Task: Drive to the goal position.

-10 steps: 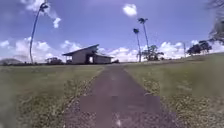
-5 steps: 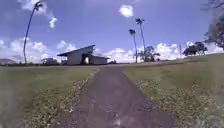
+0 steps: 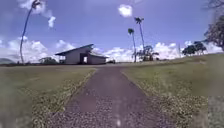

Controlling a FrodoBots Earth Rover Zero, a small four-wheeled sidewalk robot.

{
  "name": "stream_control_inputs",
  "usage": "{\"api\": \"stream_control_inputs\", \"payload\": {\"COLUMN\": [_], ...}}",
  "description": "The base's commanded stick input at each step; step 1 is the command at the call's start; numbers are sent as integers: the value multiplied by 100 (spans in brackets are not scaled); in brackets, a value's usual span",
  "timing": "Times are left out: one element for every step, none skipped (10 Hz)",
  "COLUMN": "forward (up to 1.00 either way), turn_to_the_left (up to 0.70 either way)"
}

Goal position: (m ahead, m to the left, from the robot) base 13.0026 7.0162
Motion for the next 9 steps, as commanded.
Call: {"api": "stream_control_inputs", "payload": {"forward": [100,100,100,100,100,100,100,100,100], "turn_to_the_left": [0,0,0,0,0,0,0,0,0]}}
